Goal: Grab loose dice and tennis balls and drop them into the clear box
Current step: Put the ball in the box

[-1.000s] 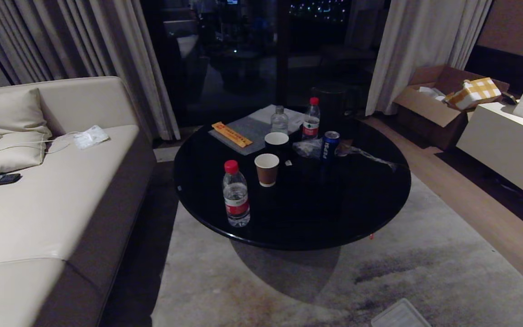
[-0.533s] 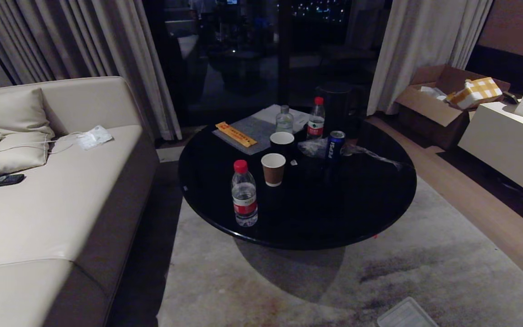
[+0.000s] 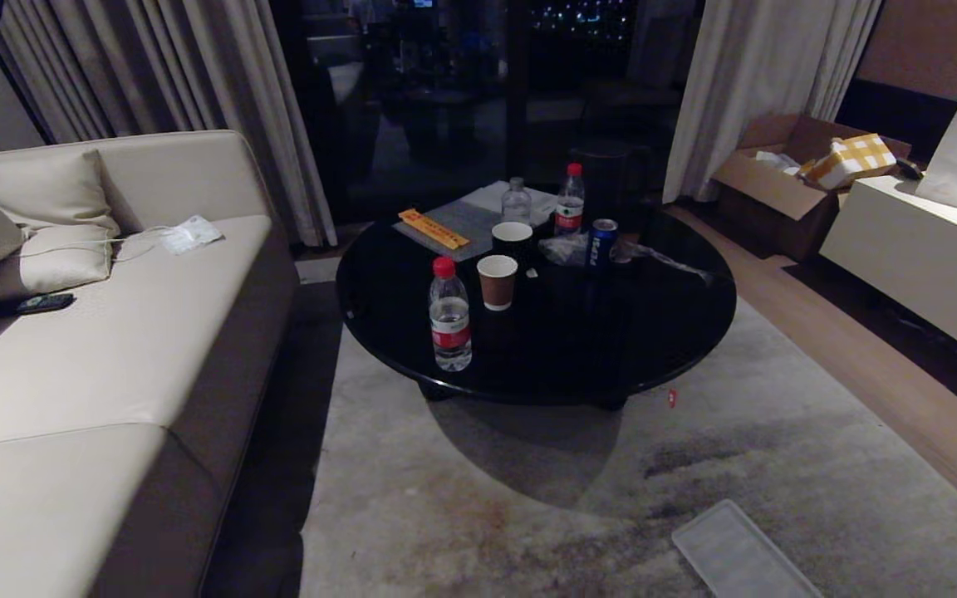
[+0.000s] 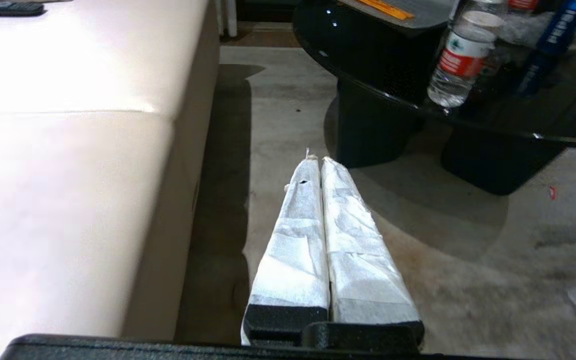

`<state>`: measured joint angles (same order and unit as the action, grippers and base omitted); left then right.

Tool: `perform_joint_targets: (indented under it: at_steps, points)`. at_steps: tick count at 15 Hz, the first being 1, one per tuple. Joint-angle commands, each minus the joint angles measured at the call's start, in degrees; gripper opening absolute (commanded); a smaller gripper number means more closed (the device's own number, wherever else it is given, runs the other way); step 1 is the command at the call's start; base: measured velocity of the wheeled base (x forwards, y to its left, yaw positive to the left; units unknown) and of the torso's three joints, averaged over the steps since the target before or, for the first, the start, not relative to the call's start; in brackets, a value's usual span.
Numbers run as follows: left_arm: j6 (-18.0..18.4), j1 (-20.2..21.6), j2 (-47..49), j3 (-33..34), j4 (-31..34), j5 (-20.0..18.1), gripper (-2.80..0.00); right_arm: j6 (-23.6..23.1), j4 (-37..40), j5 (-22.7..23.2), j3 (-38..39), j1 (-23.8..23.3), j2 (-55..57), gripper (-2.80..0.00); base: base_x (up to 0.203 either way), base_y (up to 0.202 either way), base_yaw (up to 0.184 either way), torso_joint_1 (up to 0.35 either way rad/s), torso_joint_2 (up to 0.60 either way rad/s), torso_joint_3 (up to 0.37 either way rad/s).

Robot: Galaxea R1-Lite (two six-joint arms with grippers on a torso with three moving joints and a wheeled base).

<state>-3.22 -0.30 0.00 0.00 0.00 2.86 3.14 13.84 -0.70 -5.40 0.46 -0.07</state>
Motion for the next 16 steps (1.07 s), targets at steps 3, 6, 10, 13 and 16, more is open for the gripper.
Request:
perform_joint_targets:
  at_steps: [3,6,10,13,16]
  points:
    - [-0.1,0.0,0.1,0.1,0.0,0.0,-2.8,0.0,0.1,0.0,0.0,0.0,0.1,-2.8,-0.181,0.0,-0.002,0.003,0.0,0.002]
    - [-0.3,0.0,0.1,0.1,0.0,0.1,-2.8,-0.1,0.1,0.0,0.0,0.0,0.1,-2.8,-0.185,0.0,-0.002,0.0,0.0,0.001]
    - [-0.2,0.0,0.1,0.1,0.0,0.1,-2.8,0.0,0.1,0.0,0.0,0.0,0.1,-2.8,-0.186,0.0,-0.002,0.003,0.0,0.002]
    - [1.1,0.0,0.1,0.1,0.1,-0.1,-2.8,0.0,0.1,0.0,0.0,0.0,0.1,-2.8,-0.039,0.0,0.0,0.002,0.0,0.002]
    - [5.1,0.0,0.1,0.1,-0.1,-2.6,-2.8,0.0,0.1,0.0,0.0,0.0,0.1,-2.8,0.0,0.0,0.0,0.0,0.0,0.0]
